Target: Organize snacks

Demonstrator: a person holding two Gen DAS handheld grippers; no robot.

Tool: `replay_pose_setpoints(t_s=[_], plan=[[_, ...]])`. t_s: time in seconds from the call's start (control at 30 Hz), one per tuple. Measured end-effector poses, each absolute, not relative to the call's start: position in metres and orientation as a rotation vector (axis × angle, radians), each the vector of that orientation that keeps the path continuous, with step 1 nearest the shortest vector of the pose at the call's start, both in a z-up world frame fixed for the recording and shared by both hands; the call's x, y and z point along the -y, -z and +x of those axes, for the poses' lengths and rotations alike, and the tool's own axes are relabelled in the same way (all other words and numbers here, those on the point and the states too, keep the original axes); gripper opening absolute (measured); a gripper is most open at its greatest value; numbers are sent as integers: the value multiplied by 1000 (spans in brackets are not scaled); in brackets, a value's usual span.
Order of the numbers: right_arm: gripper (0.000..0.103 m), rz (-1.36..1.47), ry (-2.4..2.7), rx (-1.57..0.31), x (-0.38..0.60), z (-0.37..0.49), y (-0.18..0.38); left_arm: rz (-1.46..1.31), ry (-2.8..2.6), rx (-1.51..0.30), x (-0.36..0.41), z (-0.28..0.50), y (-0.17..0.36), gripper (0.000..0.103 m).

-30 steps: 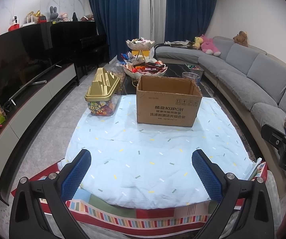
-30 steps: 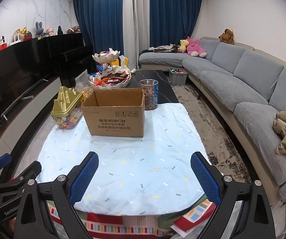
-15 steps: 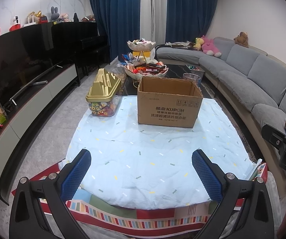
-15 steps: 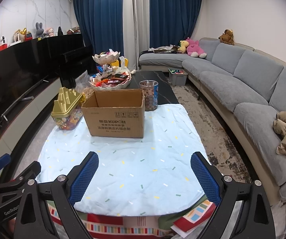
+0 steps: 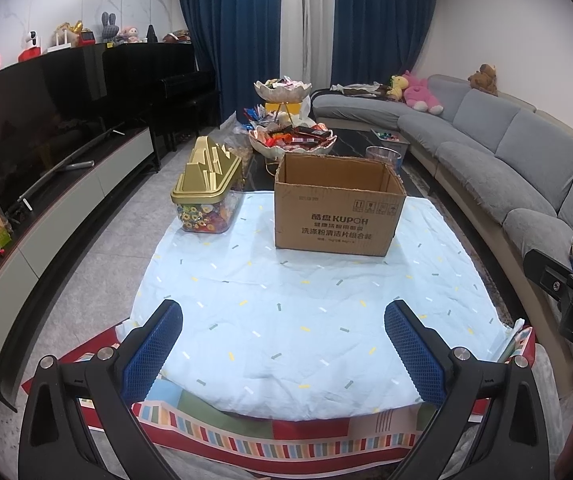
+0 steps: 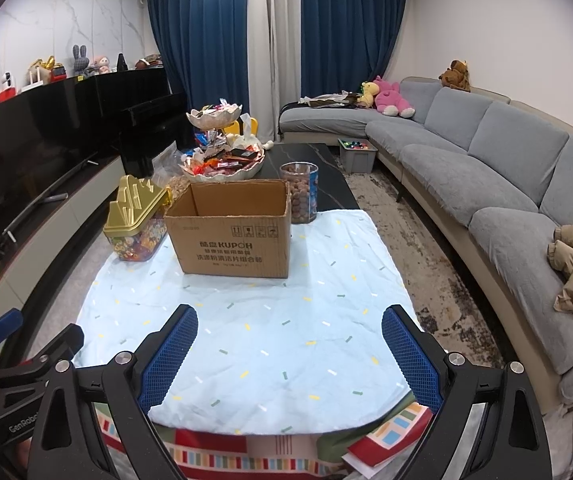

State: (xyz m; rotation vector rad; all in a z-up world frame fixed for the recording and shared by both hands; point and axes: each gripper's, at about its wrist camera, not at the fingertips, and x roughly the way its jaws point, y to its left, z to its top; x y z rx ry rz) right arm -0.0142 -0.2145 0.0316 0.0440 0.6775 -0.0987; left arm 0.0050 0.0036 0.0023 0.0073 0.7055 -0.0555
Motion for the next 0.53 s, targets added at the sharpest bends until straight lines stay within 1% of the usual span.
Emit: replay_pose_setpoints(t_s=[0.53], plan=[[94, 45, 98, -680, 214, -12, -31, 15, 56, -699, -1, 4, -1, 103]])
